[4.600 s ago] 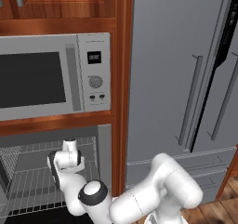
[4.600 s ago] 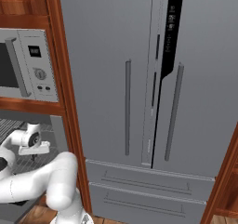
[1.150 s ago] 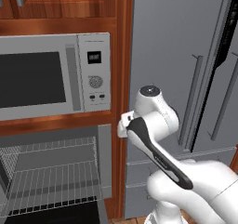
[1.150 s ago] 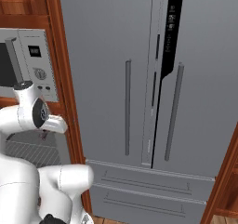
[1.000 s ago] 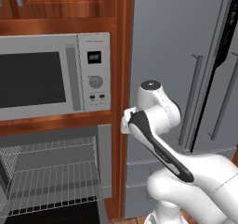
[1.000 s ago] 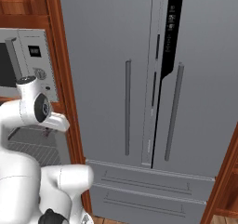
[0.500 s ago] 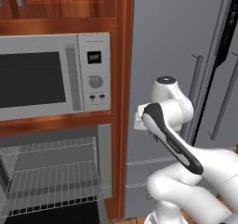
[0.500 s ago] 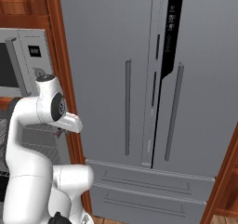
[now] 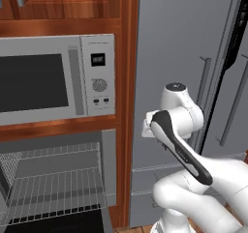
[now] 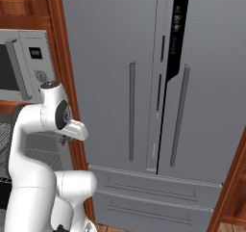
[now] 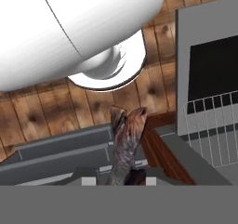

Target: Take the fish from the oven and place it on the plate on the counter.

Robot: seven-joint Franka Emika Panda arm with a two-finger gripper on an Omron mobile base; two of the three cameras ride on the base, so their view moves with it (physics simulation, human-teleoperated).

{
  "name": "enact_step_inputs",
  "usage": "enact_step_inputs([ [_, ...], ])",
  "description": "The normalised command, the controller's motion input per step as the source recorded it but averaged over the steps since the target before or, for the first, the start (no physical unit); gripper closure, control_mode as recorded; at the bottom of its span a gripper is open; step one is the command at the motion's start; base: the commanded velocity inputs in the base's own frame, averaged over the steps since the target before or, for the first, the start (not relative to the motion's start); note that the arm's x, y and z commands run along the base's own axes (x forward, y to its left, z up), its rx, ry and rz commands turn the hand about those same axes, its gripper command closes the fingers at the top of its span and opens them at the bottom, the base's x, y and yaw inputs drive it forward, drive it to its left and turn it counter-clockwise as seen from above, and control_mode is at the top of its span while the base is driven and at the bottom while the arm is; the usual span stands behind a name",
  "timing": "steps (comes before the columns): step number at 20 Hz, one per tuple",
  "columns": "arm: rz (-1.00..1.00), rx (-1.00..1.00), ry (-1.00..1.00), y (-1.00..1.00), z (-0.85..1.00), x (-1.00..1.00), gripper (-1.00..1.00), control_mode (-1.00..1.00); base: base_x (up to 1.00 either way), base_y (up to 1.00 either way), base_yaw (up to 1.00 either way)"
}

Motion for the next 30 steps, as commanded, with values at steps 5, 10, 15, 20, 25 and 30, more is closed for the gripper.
enact_step_inputs([
  [5,0.00,0.00,0.00,0.00,0.00,0.00,1.00,1.00,-0.23,-0.72,0.00],
  [10,0.00,0.00,0.00,0.00,0.00,0.00,1.00,1.00,-0.12,-1.00,0.00],
  [15,0.00,0.00,0.00,0.00,0.00,0.00,1.00,1.00,0.00,-1.00,0.00],
  [20,0.00,0.00,0.00,0.00,0.00,0.00,1.00,1.00,0.00,-1.00,0.00],
  [25,0.00,0.00,0.00,0.00,0.00,0.00,1.00,1.00,0.08,-1.00,0.06],
  [30,0.00,0.00,0.00,0.00,0.00,0.00,1.00,1.00,0.26,-0.90,0.11],
])
